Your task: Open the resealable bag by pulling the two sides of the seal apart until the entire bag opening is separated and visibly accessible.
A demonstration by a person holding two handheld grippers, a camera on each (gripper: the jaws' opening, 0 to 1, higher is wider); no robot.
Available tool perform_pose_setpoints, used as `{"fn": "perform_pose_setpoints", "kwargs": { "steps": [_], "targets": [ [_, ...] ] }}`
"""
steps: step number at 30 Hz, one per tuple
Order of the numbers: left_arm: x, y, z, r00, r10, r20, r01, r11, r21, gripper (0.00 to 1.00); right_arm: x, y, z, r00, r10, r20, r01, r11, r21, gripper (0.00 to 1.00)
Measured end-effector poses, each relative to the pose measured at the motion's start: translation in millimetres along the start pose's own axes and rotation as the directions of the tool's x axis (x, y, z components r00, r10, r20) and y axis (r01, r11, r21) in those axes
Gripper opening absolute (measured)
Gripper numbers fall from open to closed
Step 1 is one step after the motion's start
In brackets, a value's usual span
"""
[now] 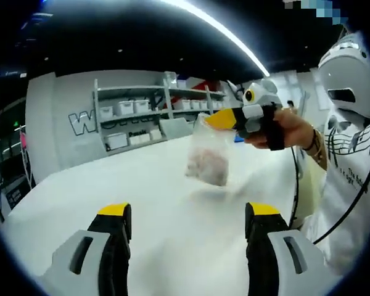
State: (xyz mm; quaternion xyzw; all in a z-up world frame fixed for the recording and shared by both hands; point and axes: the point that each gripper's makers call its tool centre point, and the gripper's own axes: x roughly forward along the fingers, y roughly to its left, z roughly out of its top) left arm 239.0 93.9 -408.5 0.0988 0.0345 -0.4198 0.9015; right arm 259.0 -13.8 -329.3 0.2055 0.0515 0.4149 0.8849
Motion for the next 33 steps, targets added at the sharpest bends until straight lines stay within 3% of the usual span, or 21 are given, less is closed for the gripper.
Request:
{"fn": "perform_pose_setpoints", "kwargs": {
  "steps": [10,17,22,33],
  "targets": [
    [-1.4,4.6,0.3,1.0,0.004,0.016,-0.004,1.0,-0.022,0.79,-0.1,-6.0,17.8,1.0,-0.02,0.012,0.02,1.0,-0.019,0.0],
    [2.5,6.7,4.1,0.999,0.004,0.04,-0.004,1.0,-0.017,0.78,6.5,-11.1,16.0,1.0,-0.02,0.0,0.02,1.0,0.0,0.0],
    [5.1,-1.3,3.6,0.998,-0.036,0.052,0.038,0.998,-0.045,0.74,7.3,-15.0,13.3,0.999,-0.034,-0.006,0.034,0.999,0.014,0.0],
    [3.0,7.8,7.9,0.997,-0.02,0.077,0.023,0.999,-0.04,0.75,5.2,-20.4,10.9,0.998,-0.056,-0.017,0.057,0.998,0.037,0.0]
  ]
}}
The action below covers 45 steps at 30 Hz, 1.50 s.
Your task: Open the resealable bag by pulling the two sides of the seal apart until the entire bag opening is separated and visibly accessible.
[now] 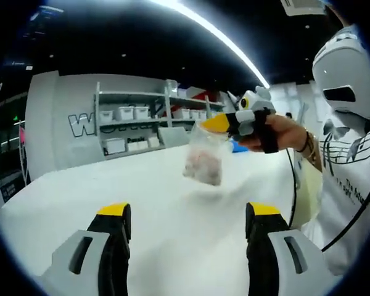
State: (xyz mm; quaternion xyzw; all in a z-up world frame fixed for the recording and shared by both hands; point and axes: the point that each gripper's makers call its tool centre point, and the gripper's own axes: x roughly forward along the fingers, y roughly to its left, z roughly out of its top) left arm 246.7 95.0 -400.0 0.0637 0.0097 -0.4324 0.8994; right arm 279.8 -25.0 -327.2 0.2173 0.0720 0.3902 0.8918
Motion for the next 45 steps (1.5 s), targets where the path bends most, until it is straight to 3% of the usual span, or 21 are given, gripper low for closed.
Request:
{"fn": "perform_pose_setpoints", "kwargs": {
  "steps": [14,25,37,45],
  "targets": [
    [-0.3,5.2,5.2,0.999,0.019,0.034,-0.019,1.0,-0.005,0.75,5.4,0.6,-2.1,1.0,0.003,-0.031,-0.003,1.0,0.0,0.0],
    [-6.0,10.2,7.2,0.999,0.034,0.038,-0.034,0.999,-0.003,0.74,22.1,-2.2,21.7,0.998,0.013,-0.06,-0.018,0.997,-0.081,0.0],
    [-8.1,2.8,9.8,0.999,0.028,0.045,-0.028,1.0,0.005,0.73,41.6,-5.2,40.8,0.997,0.02,-0.069,-0.029,0.991,-0.131,0.0],
    [-11.3,1.6,9.6,0.998,0.036,0.042,-0.036,0.999,0.004,0.73,52.7,-23.6,49.5,0.997,-0.005,-0.081,-0.006,0.991,-0.134,0.0]
  ]
}}
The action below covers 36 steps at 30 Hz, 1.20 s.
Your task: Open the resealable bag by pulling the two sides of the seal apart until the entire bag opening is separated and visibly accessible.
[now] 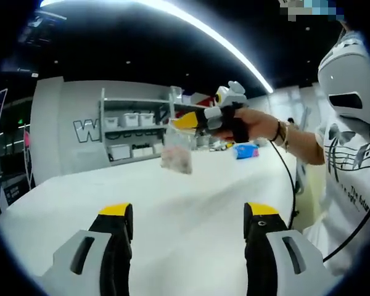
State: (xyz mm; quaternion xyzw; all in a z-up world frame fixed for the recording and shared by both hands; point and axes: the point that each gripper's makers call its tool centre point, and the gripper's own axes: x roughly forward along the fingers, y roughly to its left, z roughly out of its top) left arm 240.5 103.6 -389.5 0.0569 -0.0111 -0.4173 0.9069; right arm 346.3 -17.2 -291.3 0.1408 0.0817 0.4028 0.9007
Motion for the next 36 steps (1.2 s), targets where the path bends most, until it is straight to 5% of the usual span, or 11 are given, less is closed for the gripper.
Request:
{"fn": "perform_pose_setpoints", "kwargs": {
  "steps": [19,36],
  "targets": [
    [0.3,-5.6,-0.8,1.0,-0.003,-0.011,0.003,1.0,0.007,0.71,19.1,-50.3,-14.3,0.996,-0.074,-0.041,0.078,0.992,0.095,0.0],
    [-3.0,-1.5,-1.4,1.0,0.007,-0.013,-0.007,1.0,0.012,0.69,41.1,-82.3,-16.9,0.985,-0.147,-0.094,0.151,0.988,0.038,0.0]
  ]
}}
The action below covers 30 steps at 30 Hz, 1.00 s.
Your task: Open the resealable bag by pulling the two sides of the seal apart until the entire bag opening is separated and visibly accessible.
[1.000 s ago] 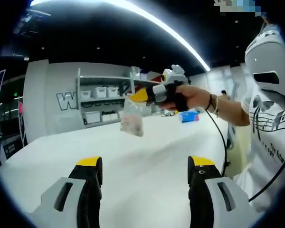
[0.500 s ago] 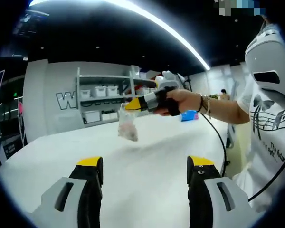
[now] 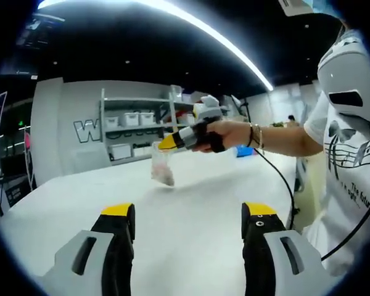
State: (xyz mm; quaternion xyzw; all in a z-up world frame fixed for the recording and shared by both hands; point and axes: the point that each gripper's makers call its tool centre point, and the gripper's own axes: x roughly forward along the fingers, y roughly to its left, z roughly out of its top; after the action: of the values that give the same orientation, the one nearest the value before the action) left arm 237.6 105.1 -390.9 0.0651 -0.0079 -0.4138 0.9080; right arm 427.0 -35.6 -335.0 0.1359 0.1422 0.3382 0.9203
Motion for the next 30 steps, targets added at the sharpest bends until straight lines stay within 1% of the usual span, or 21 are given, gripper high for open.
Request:
{"fn": "perform_pose_setpoints", "kwargs": {
  "steps": [9,19,25,30],
  "targets": [
    [0.2,4.1,2.2,1.0,0.004,0.002,-0.004,1.0,0.009,0.68,13.4,-23.5,19.3,0.999,-0.053,0.005,0.053,0.998,-0.029,0.0],
    [1.4,7.6,0.3,1.0,0.004,0.0,-0.004,1.0,0.011,0.66,26.1,-43.8,26.1,0.996,-0.09,-0.004,0.09,0.996,-0.024,0.0],
    [0.9,10.2,-0.2,1.0,0.012,0.004,-0.012,1.0,0.01,0.66,34.8,-54.7,35.6,0.994,-0.113,-0.007,0.113,0.993,-0.034,0.0],
    [-0.9,13.3,-0.1,1.0,0.024,0.006,-0.024,1.0,0.008,0.66,42.4,-67.7,42.3,0.99,-0.14,-0.015,0.14,0.989,-0.046,0.0]
  ]
}}
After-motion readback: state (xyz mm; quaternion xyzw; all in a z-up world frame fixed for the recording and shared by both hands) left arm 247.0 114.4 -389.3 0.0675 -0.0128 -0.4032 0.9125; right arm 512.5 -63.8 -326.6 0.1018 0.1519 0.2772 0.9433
